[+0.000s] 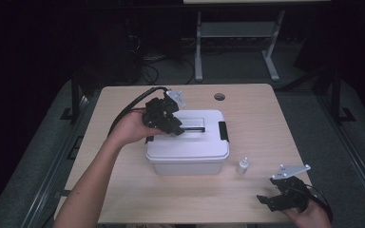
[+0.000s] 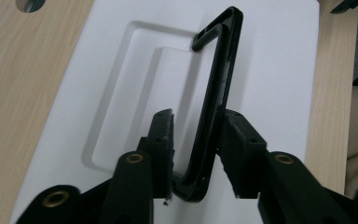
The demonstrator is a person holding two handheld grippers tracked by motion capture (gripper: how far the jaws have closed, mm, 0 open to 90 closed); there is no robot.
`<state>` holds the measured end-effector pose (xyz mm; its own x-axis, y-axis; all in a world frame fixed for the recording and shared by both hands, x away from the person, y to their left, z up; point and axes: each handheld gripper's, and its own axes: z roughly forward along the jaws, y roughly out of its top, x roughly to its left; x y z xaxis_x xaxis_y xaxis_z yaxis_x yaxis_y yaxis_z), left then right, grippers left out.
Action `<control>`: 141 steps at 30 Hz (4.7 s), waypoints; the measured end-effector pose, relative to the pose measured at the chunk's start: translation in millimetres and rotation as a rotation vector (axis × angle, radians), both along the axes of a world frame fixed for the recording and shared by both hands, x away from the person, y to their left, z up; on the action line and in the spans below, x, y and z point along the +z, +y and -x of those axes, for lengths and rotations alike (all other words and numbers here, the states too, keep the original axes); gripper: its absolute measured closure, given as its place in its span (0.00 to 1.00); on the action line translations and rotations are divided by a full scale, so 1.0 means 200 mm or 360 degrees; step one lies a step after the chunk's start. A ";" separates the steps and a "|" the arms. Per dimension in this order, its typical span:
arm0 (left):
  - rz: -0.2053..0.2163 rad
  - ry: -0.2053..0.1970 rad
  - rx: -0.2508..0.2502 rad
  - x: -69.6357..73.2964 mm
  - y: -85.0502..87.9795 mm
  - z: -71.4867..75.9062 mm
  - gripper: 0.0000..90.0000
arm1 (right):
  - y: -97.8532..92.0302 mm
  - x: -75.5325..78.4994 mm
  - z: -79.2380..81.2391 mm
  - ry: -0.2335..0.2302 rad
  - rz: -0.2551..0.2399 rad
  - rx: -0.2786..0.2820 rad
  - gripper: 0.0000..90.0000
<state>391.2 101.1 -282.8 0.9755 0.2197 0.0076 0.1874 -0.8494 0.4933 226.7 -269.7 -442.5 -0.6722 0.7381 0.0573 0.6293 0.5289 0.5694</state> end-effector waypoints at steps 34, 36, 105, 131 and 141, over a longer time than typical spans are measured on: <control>0.0084 0.0201 -0.0213 -0.01 -0.06 -0.16 0.93 | 0.00 -0.02 -0.01 0.0024 -0.0006 -0.0009 0.20; 0.0079 0.0192 -0.0230 0.01 -0.07 -0.16 0.93 | 0.00 -0.02 -0.01 0.0019 -0.0006 -0.0007 0.20; 0.0221 -0.0089 0.0237 0.26 0.90 0.32 0.93 | 0.03 0.03 0.02 -0.0061 0.0065 -0.0007 0.20; 0.0244 -0.0092 0.0425 0.11 1.25 0.46 0.93 | 0.04 0.04 0.02 -0.0069 0.0101 -0.0005 0.20; 0.0232 -0.0062 0.0463 -0.01 1.30 0.46 0.93 | 0.04 0.03 0.01 -0.0067 0.0116 0.0003 0.20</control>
